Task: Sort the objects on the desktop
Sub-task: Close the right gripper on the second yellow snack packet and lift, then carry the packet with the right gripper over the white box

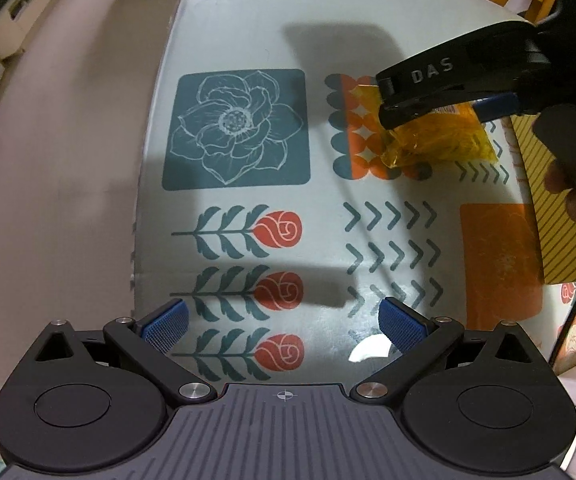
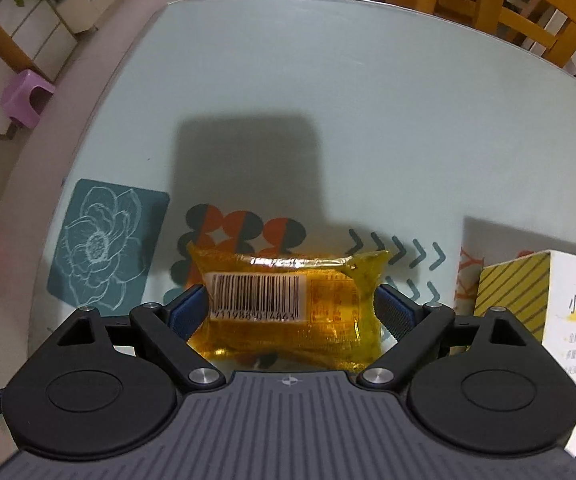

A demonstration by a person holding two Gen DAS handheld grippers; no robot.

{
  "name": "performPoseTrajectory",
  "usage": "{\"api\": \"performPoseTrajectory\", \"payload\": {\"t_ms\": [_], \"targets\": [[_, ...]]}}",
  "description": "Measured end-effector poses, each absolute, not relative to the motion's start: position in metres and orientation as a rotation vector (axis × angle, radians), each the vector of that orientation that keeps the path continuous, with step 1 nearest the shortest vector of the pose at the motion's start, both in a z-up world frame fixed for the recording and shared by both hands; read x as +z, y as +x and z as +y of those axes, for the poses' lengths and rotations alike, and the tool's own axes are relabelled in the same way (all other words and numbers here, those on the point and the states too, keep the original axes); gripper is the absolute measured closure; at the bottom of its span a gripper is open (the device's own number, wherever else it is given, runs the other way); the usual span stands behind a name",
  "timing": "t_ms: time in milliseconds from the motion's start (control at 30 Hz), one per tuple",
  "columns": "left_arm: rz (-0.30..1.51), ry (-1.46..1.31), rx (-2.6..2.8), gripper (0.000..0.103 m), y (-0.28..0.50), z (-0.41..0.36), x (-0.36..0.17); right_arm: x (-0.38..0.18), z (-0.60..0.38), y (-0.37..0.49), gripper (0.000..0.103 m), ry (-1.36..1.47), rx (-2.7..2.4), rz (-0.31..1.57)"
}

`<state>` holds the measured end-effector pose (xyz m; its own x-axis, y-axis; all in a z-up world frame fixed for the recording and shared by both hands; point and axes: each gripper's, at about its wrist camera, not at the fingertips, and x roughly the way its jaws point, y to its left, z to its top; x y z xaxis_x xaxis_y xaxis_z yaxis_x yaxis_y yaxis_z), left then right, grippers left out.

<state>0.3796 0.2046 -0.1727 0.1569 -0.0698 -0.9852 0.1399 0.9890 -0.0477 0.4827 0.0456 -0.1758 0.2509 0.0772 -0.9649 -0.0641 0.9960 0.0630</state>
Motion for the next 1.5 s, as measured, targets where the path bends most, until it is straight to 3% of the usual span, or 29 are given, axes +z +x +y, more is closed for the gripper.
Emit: {"api": "performPoseTrajectory", "payload": {"t_ms": [300,467,967,1500], "targets": [[1.393,0.055,-0.153,0.0,0.374,0.207,-0.167,-0.183,0.059,0.471,0.0,-0.072,0.074,1.262],[1.382,0.039,-0.143,0.0,0.37,0.213,-0.162,-0.166,0.059,0.46,0.018,-0.044,0.093,1.242],[1.322,0.037,-0.213,0.0,0.343,0.201,-0.133,-0.072,0.081,0.398,0.019,-0.179,-0.08,1.019],[1.286,0.143,-0.303,0.0,0.286,0.144,-0.114,-0.017,-0.022,0.25,0.018,0.069,-0.271,0.983]]}}
